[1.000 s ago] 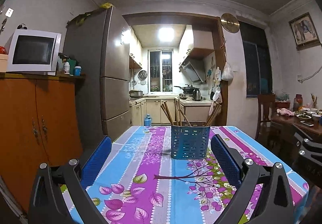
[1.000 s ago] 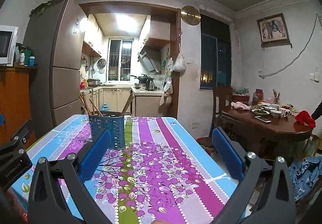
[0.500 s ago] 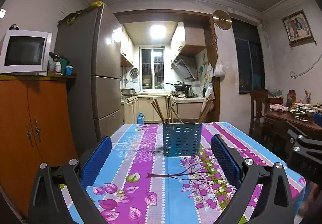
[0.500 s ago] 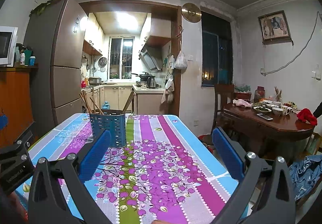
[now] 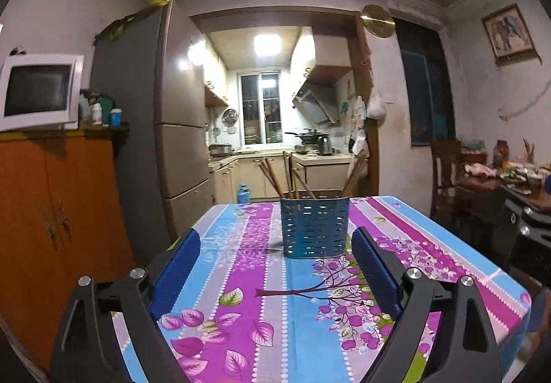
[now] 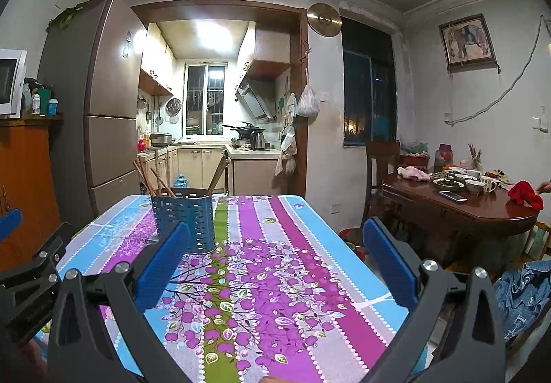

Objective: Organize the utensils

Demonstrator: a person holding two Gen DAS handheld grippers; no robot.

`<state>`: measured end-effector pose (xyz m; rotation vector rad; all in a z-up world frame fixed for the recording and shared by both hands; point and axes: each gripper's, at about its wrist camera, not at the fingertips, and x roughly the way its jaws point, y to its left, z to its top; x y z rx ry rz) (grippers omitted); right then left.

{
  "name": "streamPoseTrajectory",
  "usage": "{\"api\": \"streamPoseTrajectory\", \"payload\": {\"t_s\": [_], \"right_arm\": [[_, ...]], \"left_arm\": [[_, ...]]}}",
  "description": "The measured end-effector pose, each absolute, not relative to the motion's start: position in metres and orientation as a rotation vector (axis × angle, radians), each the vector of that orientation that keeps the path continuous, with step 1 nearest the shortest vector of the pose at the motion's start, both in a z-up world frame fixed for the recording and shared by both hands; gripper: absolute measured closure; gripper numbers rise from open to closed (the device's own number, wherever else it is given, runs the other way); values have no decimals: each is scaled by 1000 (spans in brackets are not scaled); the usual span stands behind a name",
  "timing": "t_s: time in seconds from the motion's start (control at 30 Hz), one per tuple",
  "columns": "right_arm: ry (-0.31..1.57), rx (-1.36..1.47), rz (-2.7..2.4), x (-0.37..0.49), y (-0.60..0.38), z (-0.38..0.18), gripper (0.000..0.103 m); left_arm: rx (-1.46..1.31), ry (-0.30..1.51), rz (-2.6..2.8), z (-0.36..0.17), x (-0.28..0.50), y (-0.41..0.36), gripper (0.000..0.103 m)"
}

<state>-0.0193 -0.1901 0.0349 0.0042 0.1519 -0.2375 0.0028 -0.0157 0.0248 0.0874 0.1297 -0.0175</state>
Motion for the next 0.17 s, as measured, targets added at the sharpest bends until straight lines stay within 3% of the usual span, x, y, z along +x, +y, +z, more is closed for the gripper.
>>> {"api": "streamPoseTrajectory", "payload": {"t_s": [0.17], "right_arm": [[155, 8, -236, -18, -191, 35, 5]], "left_arm": [[71, 107, -18, 26, 0, -13, 9]]}}
